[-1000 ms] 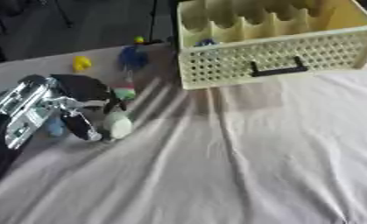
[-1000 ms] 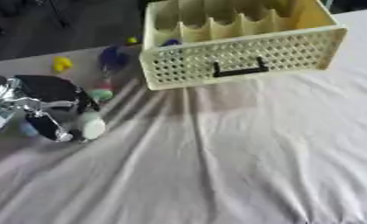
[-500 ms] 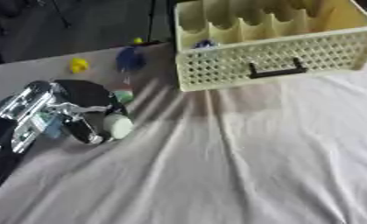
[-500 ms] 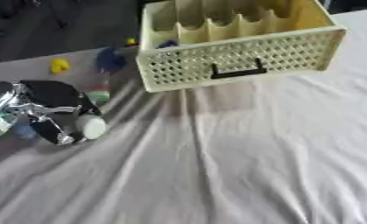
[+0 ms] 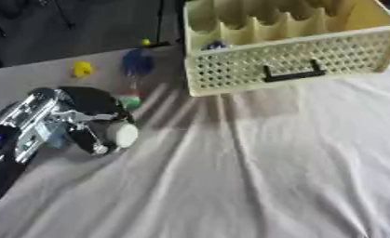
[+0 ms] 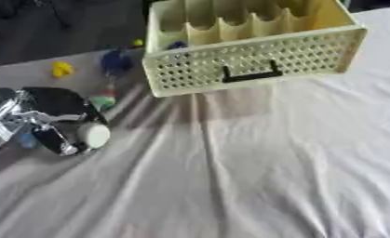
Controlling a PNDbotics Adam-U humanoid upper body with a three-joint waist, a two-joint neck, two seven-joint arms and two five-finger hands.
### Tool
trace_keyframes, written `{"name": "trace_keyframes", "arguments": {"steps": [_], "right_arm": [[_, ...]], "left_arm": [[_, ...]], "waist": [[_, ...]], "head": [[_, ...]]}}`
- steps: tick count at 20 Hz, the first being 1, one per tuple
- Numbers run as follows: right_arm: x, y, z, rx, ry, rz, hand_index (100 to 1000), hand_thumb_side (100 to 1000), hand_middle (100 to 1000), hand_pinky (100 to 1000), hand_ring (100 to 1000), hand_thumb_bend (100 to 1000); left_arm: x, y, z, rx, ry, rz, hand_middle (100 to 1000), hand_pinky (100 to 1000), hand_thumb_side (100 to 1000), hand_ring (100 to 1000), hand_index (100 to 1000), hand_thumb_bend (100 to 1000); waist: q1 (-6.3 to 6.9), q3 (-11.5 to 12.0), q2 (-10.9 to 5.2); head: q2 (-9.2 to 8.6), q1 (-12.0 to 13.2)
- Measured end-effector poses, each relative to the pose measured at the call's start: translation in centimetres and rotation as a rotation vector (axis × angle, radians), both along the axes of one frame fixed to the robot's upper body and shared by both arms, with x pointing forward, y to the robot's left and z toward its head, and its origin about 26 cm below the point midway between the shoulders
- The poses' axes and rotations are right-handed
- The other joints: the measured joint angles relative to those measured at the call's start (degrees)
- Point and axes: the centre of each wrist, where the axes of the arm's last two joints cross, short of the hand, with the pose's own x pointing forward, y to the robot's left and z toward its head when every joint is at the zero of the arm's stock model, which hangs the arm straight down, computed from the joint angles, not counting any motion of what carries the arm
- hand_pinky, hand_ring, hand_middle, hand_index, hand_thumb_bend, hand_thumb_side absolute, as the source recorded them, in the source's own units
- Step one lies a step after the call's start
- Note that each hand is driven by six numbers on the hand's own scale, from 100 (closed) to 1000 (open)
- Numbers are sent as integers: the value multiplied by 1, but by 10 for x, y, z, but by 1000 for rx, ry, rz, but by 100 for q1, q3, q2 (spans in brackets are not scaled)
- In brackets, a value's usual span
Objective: Pick up objects from table and place into drawer.
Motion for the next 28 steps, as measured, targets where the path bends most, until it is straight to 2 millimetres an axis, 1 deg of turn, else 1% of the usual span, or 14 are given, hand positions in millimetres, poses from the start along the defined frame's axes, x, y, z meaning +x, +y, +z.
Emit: {"name": "trace_keyframes", "arguments": {"steps": [5, 6, 8, 12, 20, 28], "right_arm": [[0, 0, 0, 0, 5, 7, 774, 693, 252, 216, 316, 100], [0, 1, -1, -2, 6, 8, 774, 694, 252, 216, 316, 100], [0, 1, -1, -2, 8, 11, 774, 695, 252, 217, 316, 100], [0, 2, -2, 2, 14, 15, 775, 695, 252, 217, 316, 100], [0, 2, -2, 5, 18, 18, 776, 694, 253, 218, 317, 100], [0, 2, -5, 9, 28, 17, 776, 692, 254, 218, 318, 100]], "left_arm": [[1, -1, -2, 0, -5, -18, 505, 592, 331, 477, 676, 286], [1, -1, -2, 0, -7, -24, 498, 583, 336, 472, 659, 274], [1, -1, -2, -2, -12, -38, 489, 577, 349, 468, 662, 242], [2, -2, -2, -3, -23, -60, 475, 571, 360, 461, 668, 215], [0, -4, 2, 12, -52, -66, 486, 590, 351, 471, 698, 229], [-2, -4, 9, -20, -73, -59, 486, 573, 347, 470, 701, 216]], "waist": [[5, -1, -1], [9, 0, -1], [17, 1, -2], [17, 8, -7], [10, 48, -47], [-42, 85, -119]], "head": [[0, 20], [0, 24], [0, 29], [0, 31], [1, 31], [4, 30]]}}
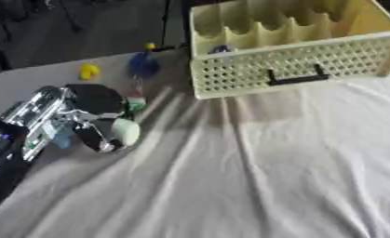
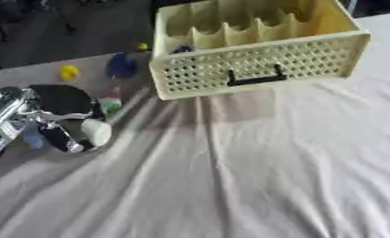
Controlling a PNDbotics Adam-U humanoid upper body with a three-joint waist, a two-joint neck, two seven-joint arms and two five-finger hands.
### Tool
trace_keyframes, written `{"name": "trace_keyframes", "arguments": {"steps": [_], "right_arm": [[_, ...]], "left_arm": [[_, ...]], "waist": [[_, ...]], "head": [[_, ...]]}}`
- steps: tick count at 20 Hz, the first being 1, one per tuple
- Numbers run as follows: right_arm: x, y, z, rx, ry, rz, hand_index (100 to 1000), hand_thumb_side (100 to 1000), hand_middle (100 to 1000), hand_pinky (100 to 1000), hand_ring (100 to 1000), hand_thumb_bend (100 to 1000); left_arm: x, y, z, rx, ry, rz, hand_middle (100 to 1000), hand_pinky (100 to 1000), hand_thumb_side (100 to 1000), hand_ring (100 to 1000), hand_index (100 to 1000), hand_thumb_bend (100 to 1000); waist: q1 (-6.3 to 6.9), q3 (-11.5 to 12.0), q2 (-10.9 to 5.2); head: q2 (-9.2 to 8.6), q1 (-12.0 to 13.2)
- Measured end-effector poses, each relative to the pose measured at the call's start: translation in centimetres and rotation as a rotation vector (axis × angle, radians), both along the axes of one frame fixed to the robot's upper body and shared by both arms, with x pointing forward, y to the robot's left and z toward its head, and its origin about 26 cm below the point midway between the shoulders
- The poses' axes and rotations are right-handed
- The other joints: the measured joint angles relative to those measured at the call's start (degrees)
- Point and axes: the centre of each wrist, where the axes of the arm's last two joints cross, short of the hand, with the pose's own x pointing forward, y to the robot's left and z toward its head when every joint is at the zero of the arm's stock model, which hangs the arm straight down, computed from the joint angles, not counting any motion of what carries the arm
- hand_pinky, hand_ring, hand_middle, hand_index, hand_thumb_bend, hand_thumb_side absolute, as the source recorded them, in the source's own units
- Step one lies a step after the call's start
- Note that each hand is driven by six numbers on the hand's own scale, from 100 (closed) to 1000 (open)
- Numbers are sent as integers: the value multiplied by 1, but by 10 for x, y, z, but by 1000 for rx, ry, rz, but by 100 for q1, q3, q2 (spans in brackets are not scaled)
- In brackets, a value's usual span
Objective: Pick up objects from table and place into drawer.
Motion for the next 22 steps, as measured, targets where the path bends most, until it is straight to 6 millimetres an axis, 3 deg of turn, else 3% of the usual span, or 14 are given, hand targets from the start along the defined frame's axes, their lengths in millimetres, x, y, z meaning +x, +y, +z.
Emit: {"name": "trace_keyframes", "arguments": {"steps": [8, 22], "right_arm": [[0, -1, -3, 3, 8, -3, 776, 691, 255, 219, 320, 100], [-1, -3, -7, 9, 23, -11, 776, 698, 256, 219, 320, 100]], "left_arm": [[-3, 4, 14, -161, -23, 7, 478, 515, 348, 457, 695, 159], [-7, -9, 70, -516, -165, -34, 469, 472, 345, 440, 694, 100]], "waist": [[-79, 57, -148], [-99, -1, -292]], "head": [[9, -19], [104, -30]]}}
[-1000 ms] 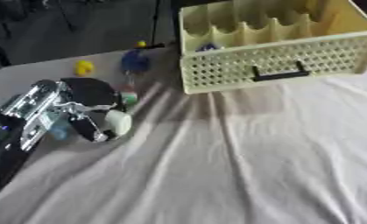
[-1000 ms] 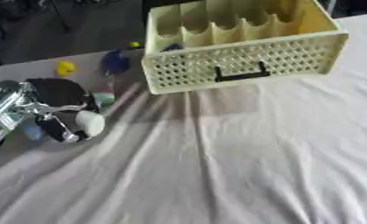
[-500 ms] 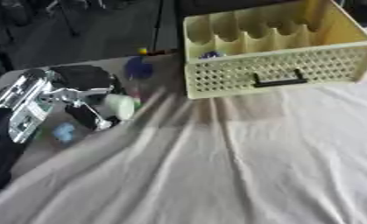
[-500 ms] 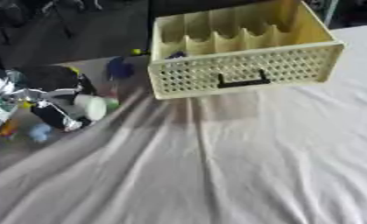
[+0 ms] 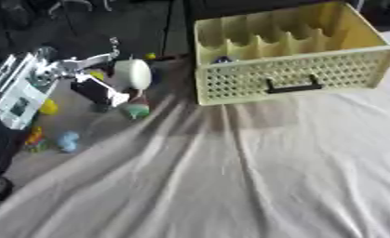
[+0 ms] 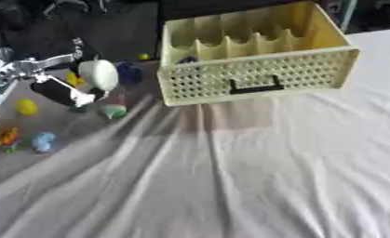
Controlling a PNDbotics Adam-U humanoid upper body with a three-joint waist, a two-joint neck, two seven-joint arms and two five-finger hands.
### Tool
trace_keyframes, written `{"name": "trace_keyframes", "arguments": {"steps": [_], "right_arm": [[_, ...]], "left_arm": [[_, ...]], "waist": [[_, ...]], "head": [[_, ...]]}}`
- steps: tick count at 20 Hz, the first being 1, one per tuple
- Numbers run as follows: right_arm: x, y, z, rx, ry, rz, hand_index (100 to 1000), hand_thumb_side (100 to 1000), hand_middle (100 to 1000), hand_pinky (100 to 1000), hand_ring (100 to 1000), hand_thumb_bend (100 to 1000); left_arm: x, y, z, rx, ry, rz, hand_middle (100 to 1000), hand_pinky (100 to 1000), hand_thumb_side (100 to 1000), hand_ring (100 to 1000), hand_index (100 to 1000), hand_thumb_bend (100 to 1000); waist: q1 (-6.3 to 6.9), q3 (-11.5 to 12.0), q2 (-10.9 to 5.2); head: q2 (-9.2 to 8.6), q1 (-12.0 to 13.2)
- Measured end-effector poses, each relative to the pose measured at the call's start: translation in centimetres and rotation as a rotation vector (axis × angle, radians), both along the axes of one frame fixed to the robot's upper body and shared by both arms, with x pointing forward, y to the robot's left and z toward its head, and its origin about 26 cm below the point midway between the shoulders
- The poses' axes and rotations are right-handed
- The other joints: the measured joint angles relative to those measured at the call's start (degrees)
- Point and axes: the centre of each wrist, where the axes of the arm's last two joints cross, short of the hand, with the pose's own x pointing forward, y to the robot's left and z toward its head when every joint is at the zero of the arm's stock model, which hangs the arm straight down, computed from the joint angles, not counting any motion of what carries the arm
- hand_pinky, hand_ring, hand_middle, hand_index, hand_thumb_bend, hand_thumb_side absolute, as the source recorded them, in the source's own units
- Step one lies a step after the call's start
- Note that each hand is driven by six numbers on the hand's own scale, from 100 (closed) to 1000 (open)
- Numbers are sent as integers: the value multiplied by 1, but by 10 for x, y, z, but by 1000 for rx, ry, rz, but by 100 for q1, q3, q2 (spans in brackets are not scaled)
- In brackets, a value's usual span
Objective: Pick up objects from table and place into drawer.
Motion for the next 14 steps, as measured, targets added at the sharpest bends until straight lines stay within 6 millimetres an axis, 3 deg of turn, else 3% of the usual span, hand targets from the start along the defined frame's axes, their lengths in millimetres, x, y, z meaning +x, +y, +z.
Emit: {"name": "trace_keyframes", "arguments": {"steps": [5, 14], "right_arm": [[0, 0, -1, -1, 5, -1, 775, 693, 254, 219, 320, 100], [0, 0, -2, -8, 12, 3, 775, 694, 249, 219, 314, 100]], "left_arm": [[5, -11, 24, -99, -94, 9, 470, 459, 340, 435, 706, 100], [16, -37, 41, -201, -234, 46, 465, 452, 325, 423, 709, 100]], "waist": [[45, -80, -14], [135, -263, -4]], "head": [[1, 51], [1, 212]]}}
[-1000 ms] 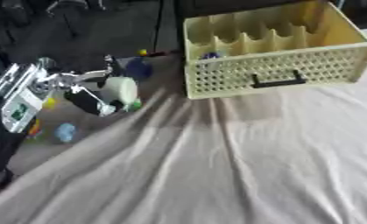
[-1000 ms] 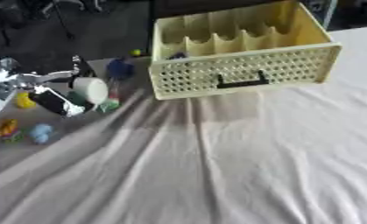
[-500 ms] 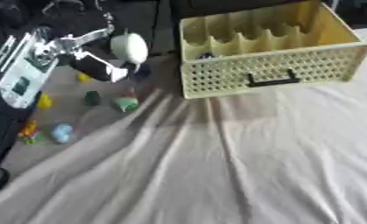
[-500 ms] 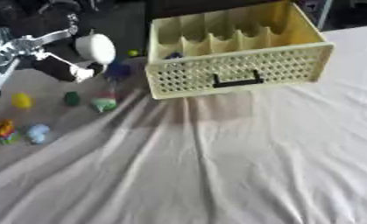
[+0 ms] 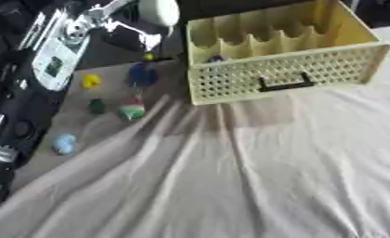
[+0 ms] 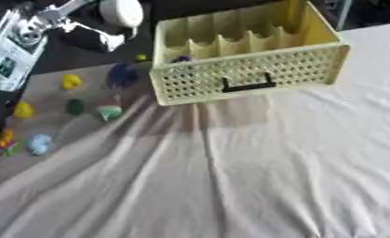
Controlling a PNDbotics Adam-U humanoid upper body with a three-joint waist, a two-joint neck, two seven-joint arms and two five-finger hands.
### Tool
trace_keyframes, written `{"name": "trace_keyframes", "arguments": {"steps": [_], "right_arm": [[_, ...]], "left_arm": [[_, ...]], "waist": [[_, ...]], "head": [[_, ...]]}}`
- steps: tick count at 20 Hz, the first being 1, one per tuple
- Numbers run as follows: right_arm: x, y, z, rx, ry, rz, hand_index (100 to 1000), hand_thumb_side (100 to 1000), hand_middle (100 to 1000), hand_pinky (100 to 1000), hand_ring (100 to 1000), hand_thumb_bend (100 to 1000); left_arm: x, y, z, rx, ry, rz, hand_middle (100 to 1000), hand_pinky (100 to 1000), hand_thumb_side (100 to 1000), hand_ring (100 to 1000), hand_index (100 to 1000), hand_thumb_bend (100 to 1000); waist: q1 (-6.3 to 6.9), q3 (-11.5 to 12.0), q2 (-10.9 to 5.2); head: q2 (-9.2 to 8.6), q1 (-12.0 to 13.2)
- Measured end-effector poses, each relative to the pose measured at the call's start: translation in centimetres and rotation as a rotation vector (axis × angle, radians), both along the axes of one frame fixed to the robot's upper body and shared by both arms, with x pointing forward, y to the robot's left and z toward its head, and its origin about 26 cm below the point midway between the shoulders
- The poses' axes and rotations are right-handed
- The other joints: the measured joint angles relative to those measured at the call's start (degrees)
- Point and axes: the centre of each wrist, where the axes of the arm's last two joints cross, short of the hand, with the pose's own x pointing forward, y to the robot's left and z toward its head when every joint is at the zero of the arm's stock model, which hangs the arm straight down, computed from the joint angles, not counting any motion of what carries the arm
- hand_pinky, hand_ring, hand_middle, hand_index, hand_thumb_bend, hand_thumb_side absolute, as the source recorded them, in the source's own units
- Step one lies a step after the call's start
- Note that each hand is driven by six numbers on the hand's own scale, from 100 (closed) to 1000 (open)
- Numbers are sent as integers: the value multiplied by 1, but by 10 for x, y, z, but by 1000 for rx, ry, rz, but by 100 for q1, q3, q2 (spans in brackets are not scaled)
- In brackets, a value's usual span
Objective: Pick up objects from table and place into drawer.
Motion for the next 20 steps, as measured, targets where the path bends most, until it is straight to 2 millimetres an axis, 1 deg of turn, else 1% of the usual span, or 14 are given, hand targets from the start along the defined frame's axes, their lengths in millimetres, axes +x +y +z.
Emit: {"name": "trace_keyframes", "arguments": {"steps": [4, 6, 8, 10, 11, 12, 13, 14, 15, 16, 17, 18, 19, 20], "right_arm": [[0, 1, 0, 3, 2, 7, 775, 695, 249, 219, 312, 100], [1, 4, 2, 0, -5, 18, 775, 694, 249, 220, 312, 100], [1, 5, 4, -4, -11, 28, 775, 698, 248, 220, 311, 100], [1, 7, 5, -8, -13, 35, 775, 699, 248, 219, 310, 100], [1, 7, 5, -7, -12, 37, 775, 701, 247, 220, 310, 100], [1, 7, 5, -6, -10, 38, 775, 701, 247, 220, 309, 100], [1, 8, 5, -4, -9, 40, 774, 700, 247, 219, 309, 100], [1, 8, 5, -2, -9, 41, 774, 700, 247, 219, 309, 100], [1, 8, 5, -2, -8, 41, 775, 700, 247, 219, 309, 100], [1, 8, 5, -1, -8, 42, 775, 700, 247, 219, 309, 100], [1, 8, 5, -1, -7, 42, 774, 700, 246, 219, 309, 100], [1, 8, 5, -1, -6, 42, 774, 699, 246, 219, 309, 100], [1, 8, 5, -1, -5, 43, 774, 699, 246, 219, 309, 100], [1, 8, 5, -1, -5, 43, 774, 698, 246, 219, 309, 100]], "left_arm": [[5, -10, -1, -42, -34, -1, 465, 448, 338, 426, 714, 100], [8, -14, -4, -65, -43, -1, 471, 454, 341, 433, 725, 105], [12, -20, -7, -87, -49, -4, 475, 458, 353, 440, 745, 120], [16, -25, -11, -99, -50, -4, 493, 470, 372, 461, 765, 156], [17, -26, -12, -101, -50, -4, 538, 491, 387, 506, 795, 198], [18, -27, -11, -99, -52, -3, 549, 497, 387, 517, 806, 202], [19, -27, -11, -96, -53, -1, 648, 546, 396, 614, 853, 256], [19, -27, -12, -91, -51, -1, 661, 553, 398, 625, 859, 267], [20, -27, -13, -85, -47, -1, 774, 643, 438, 740, 949, 433], [20, -28, -14, -77, -43, -2, 778, 652, 440, 747, 952, 446], [20, -29, -14, -68, -42, -2, 834, 730, 455, 811, 1000, 541], [20, -29, -14, -56, -42, 0, 853, 754, 464, 833, 1000, 569], [20, -29, -14, -45, -44, 6, 907, 812, 493, 895, 1000, 661], [20, -29, -14, -35, -46, 14, 924, 833, 504, 913, 1000, 707]], "waist": [[54, -77, 51], [80, -157, 80], [134, -243, 111], [169, -295, 128], [176, -308, 130], [181, -310, 130], [186, -316, 133], [195, -320, 137], [206, -321, 141], [218, -322, 142], [224, -323, 142], [226, -323, 142], [229, -323, 142], [235, -323, 142]], "head": [[-8, 46], [-57, 78], [-108, 122], [-145, 157], [-155, 171], [-156, 180], [-157, 189], [-157, 192], [-157, 192], [-157, 192], [-157, 192], [-157, 192], [-156, 192], [-155, 192]]}}
